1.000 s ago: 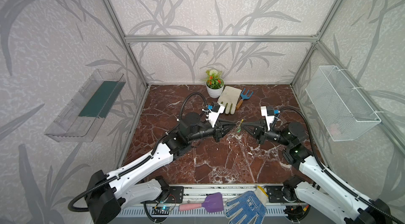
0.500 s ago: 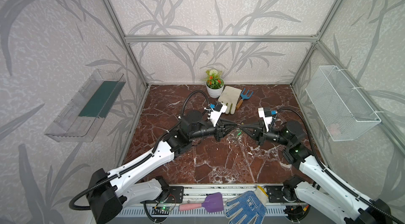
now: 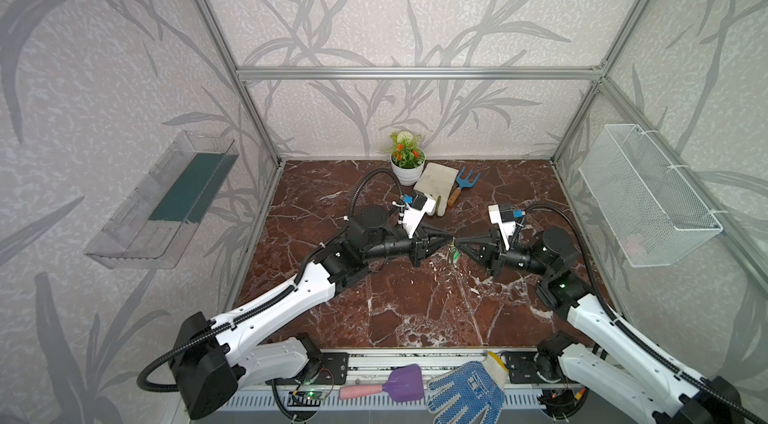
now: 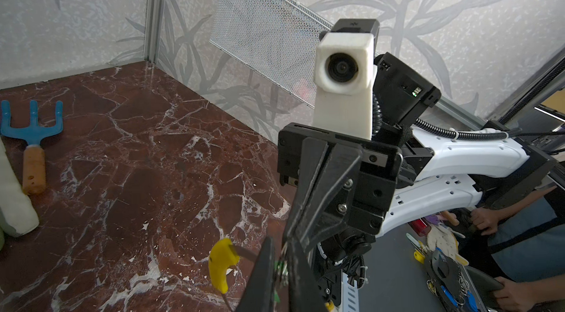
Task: Put the keys on the keyring
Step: 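Hold the ring between both grippers and rotate the keys around it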
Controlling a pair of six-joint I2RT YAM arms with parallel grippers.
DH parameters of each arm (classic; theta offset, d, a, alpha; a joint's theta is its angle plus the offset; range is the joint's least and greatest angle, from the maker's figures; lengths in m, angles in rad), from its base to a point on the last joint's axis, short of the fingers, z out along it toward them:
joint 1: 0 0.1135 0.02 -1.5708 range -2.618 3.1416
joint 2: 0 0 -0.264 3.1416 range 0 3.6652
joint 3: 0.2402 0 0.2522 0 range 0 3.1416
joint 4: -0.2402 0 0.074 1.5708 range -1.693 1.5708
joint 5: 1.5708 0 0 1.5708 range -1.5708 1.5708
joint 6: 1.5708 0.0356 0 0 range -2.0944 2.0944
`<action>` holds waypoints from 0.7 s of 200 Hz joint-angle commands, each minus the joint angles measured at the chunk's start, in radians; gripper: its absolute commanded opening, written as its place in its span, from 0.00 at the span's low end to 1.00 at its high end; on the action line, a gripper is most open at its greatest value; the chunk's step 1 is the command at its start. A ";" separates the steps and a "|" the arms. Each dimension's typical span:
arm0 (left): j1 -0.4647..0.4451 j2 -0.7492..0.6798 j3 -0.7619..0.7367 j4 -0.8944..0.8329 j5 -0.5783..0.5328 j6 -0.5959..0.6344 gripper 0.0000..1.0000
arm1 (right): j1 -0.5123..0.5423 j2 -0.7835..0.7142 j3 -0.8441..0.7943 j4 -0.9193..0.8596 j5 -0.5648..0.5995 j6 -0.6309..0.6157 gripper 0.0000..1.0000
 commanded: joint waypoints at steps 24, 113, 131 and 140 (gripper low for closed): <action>-0.001 0.012 0.051 -0.043 0.050 0.025 0.11 | -0.002 -0.004 0.046 0.013 -0.017 -0.011 0.00; -0.002 0.008 0.038 -0.019 0.021 0.014 0.00 | -0.001 -0.014 0.037 0.007 0.032 -0.015 0.03; -0.001 -0.005 0.004 0.063 -0.009 -0.016 0.00 | -0.001 -0.039 0.021 -0.005 0.082 -0.026 0.18; -0.002 -0.014 -0.021 0.118 -0.033 -0.037 0.00 | -0.001 -0.053 0.014 -0.017 0.104 -0.029 0.26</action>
